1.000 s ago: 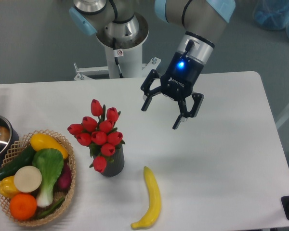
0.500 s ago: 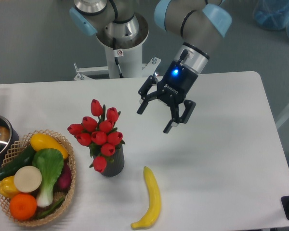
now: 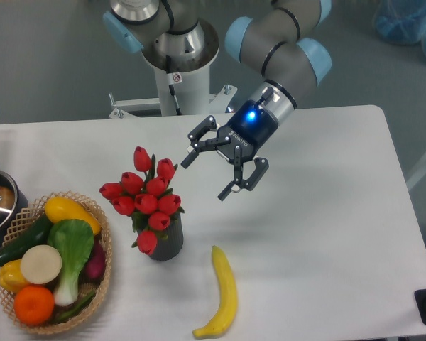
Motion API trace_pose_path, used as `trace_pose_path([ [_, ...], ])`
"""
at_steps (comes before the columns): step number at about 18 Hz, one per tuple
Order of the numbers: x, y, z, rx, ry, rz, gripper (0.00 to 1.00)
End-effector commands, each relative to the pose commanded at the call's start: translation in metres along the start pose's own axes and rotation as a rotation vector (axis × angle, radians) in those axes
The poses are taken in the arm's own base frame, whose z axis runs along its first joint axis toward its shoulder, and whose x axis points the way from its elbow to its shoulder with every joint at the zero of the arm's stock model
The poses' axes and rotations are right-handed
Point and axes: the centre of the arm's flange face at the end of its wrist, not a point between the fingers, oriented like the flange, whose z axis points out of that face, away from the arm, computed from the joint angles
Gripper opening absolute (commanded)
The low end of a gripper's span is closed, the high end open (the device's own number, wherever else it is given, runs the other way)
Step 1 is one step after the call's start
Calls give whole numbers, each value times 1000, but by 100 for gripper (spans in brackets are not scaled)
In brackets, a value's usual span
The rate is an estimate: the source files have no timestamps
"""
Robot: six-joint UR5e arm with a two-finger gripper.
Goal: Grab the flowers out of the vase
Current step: 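Lower the open gripper around the tulip stems above the vase rim, then close the gripper on the tulip stems just below the blooms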
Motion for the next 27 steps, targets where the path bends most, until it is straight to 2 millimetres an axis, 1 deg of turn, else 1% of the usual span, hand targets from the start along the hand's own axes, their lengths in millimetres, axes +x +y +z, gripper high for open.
trace_pose_path([
  [5, 3, 3, 4, -11, 7, -6, 100],
  [9, 9, 12, 9, -49, 18, -12, 100],
  [12, 20, 12, 30, -62, 60, -5, 100],
  [15, 26, 7, 43, -62, 87, 8, 100],
  [17, 26, 7, 46, -64, 92, 9, 100],
  [19, 26, 15, 55, -66, 111, -3, 100],
  [23, 26, 20, 61, -66, 122, -4, 100],
  [25, 26, 19, 65, -67, 130, 2, 100],
  [27, 22, 19, 67, -64, 132, 7, 100],
])
